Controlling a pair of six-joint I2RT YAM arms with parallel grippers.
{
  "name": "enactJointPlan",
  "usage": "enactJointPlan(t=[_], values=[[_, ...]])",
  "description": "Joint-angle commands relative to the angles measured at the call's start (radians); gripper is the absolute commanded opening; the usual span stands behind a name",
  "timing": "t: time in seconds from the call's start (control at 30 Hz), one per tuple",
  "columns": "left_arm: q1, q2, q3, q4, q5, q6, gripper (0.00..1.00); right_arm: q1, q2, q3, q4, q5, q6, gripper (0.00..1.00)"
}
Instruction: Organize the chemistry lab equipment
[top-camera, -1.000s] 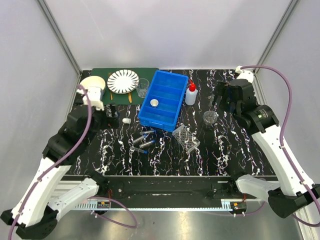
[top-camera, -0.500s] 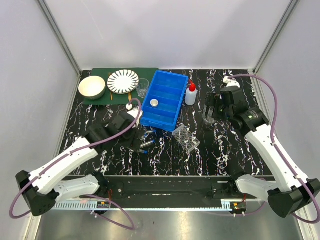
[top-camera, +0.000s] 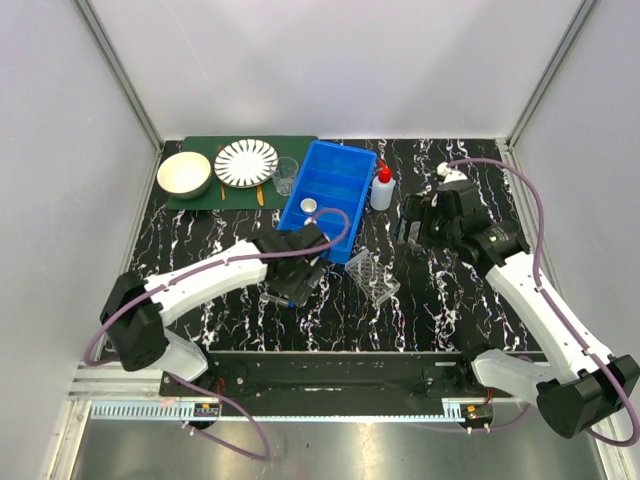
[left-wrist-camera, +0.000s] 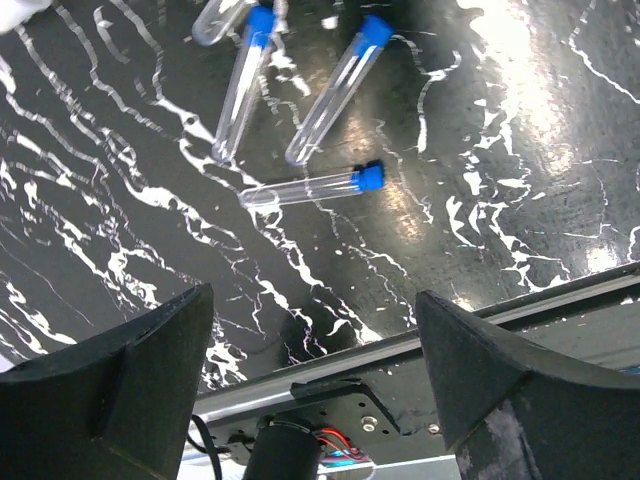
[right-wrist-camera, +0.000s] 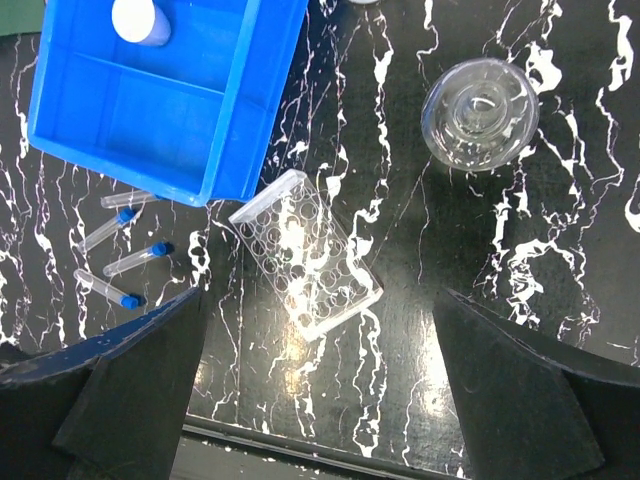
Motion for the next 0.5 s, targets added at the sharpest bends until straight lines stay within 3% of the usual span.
enactJointPlan(t=[0.0,0.13,0.47], values=[[-0.083,0.107,0.078,0.000,-0.061,0.085,0.87,0.002,-0.015,-0.032,0.055,-0.050,0.003,1.00],[-0.128,0.234,0.106,0.048,-0.124,0.146,0.90,0.002,-0.007,-0.037,0.064,-0.071,-0.003,1.00],[-0.116,0.190,0.012,0.243,-0.006,0.269,0.94,0.002,-0.029,-0.067,0.081,-0.102,-0.001,1.00]])
